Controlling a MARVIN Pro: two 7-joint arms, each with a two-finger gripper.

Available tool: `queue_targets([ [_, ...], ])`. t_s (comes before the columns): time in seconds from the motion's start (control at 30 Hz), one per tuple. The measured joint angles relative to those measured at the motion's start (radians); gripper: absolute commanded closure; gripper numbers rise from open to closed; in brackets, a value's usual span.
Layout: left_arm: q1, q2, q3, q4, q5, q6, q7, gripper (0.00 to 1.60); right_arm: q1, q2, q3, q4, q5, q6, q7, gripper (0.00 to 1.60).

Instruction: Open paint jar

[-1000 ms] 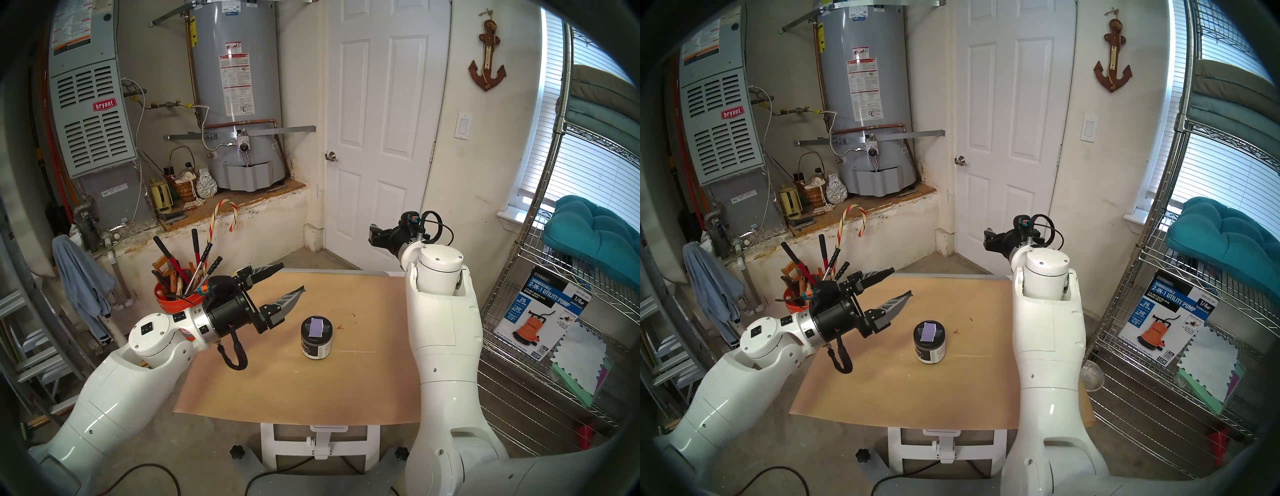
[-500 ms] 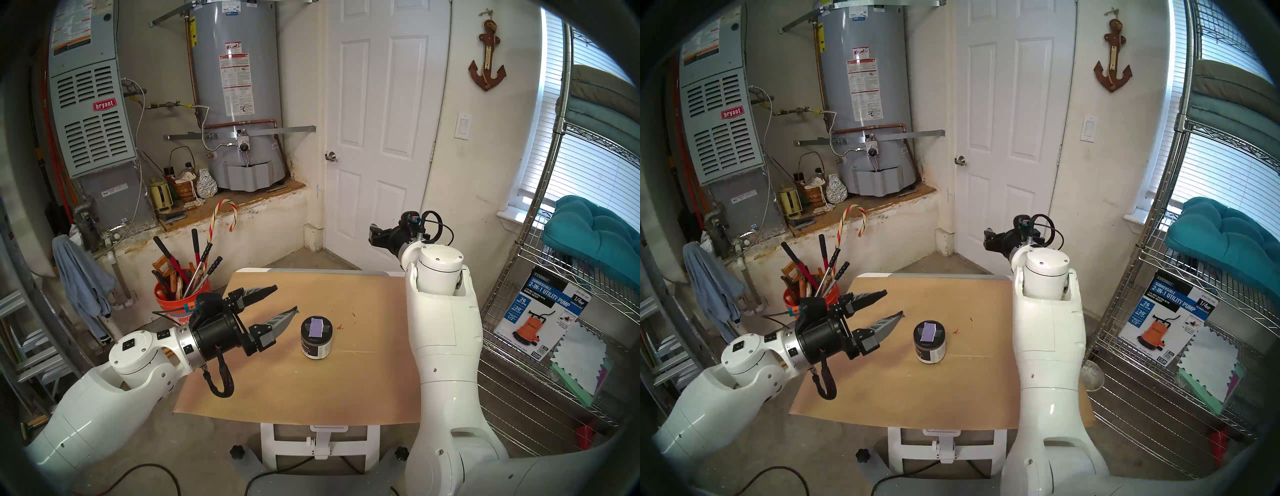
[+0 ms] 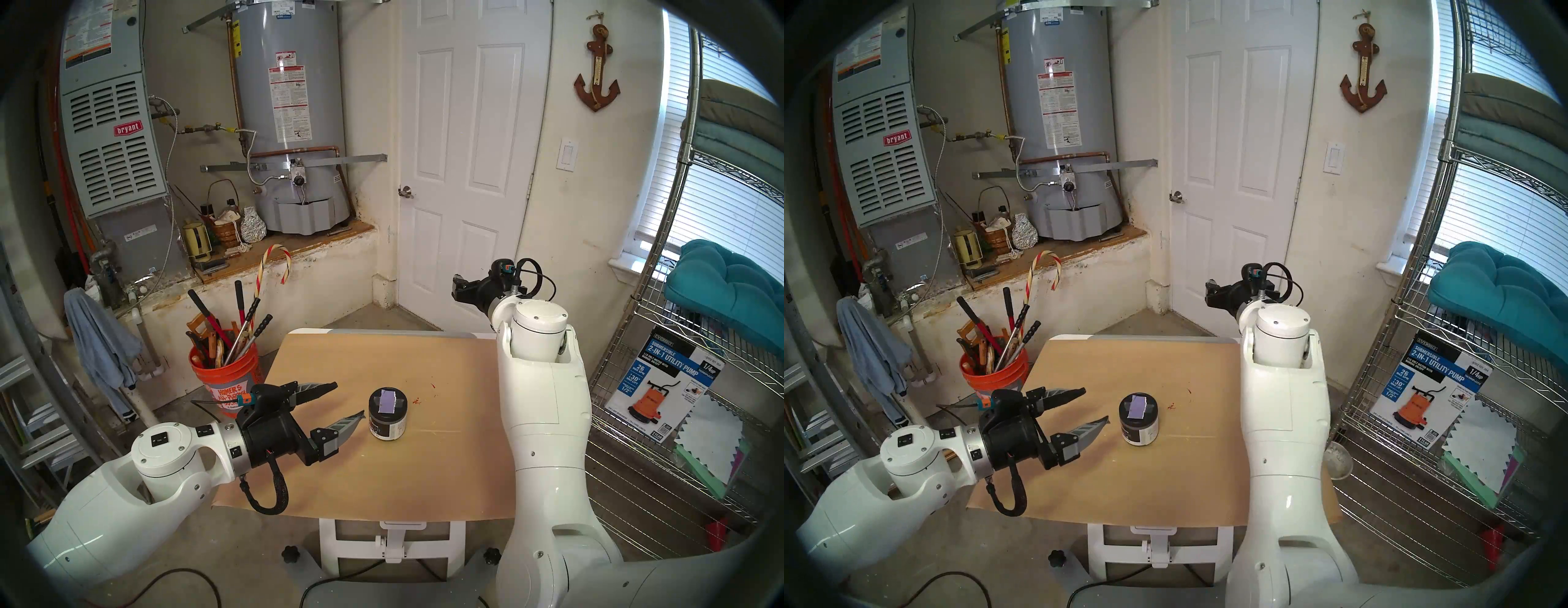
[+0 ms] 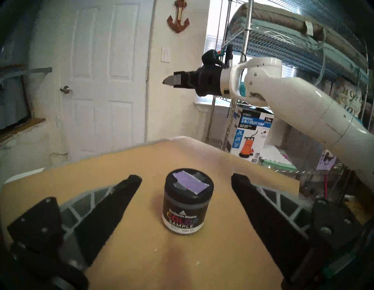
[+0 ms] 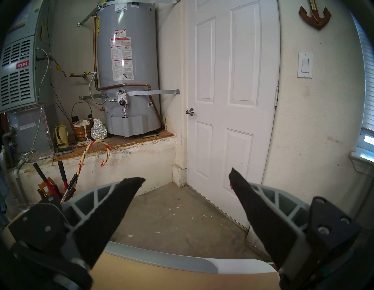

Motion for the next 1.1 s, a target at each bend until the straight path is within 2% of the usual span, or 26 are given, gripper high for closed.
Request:
queue_targets([
  [0.4,-0.057,-0.005,0.065,0.024,0.053,-0.003,-0.037,0.0,0.0,0.0,0.0,0.0,0.0,0.0,0.0,0.0],
  [0.77,-0.128,-0.034,0.139,0.095,0.128,-0.011,-0.065,0.0,0.0,0.0,0.0,-0.001,0.0,0.0,0.0,0.0],
  [1.1,-0.212,-0.077,0.188,0.175,0.161,-0.02,-0.099,0.0,0.0,0.0,0.0,-0.001,0.0,0.0,0.0,0.0],
])
